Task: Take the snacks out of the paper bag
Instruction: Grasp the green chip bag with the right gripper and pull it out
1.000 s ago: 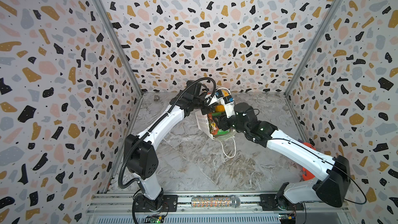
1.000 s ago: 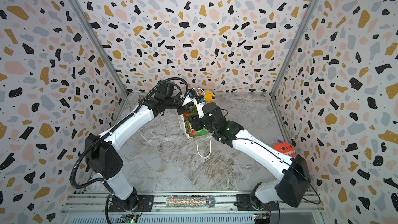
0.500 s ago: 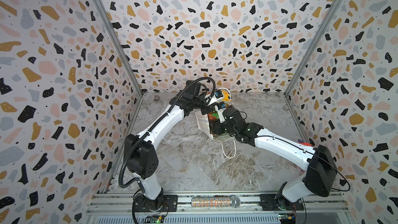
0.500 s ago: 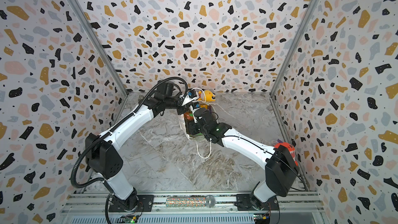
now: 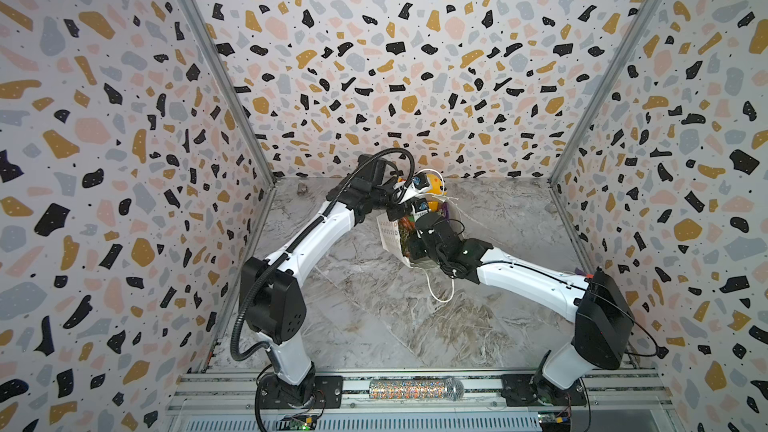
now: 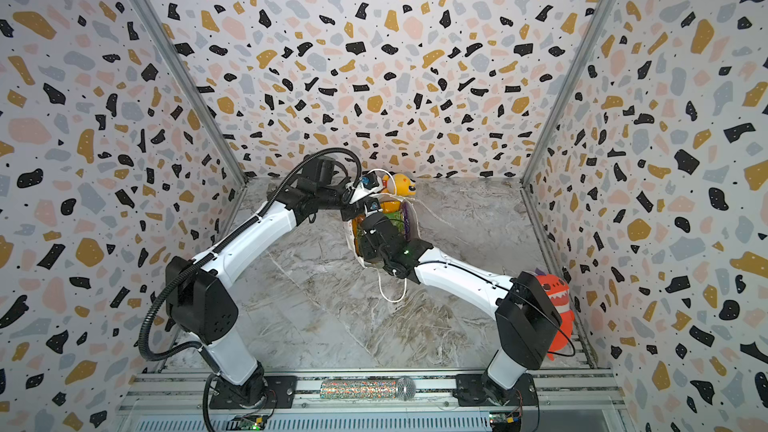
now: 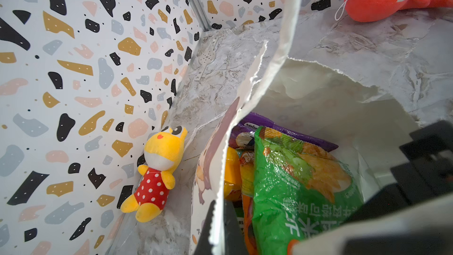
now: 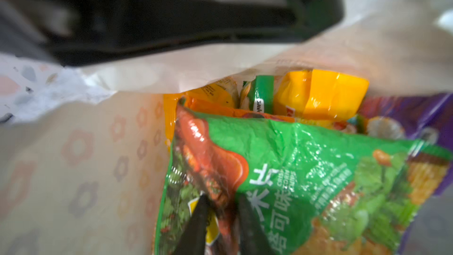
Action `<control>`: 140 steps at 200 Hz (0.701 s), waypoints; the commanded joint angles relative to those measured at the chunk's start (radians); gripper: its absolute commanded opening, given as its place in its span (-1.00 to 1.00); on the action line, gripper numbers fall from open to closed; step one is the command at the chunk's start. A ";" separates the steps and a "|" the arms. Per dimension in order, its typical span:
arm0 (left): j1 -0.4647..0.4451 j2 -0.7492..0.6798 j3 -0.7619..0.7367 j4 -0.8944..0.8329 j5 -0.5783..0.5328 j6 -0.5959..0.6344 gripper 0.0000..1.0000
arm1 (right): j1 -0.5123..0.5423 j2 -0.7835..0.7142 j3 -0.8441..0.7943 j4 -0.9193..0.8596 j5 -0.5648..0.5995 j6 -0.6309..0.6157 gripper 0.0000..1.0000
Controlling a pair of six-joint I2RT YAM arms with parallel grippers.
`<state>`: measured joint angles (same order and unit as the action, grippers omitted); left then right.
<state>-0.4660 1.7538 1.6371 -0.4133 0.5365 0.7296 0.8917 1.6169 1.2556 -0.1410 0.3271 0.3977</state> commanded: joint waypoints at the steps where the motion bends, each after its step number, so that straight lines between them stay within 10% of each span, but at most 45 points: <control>1: 0.003 0.006 0.045 0.051 0.034 0.004 -1.00 | -0.016 -0.037 0.029 0.004 0.013 -0.032 -0.75; 140: 0.011 0.002 0.043 0.063 0.027 -0.014 -1.00 | -0.130 -0.307 -0.152 0.096 -0.288 -0.038 -1.00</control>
<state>-0.4572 1.7550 1.6371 -0.4015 0.5404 0.7212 0.8036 1.3773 1.1427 -0.0971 0.1390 0.3500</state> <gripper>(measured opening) 0.047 0.040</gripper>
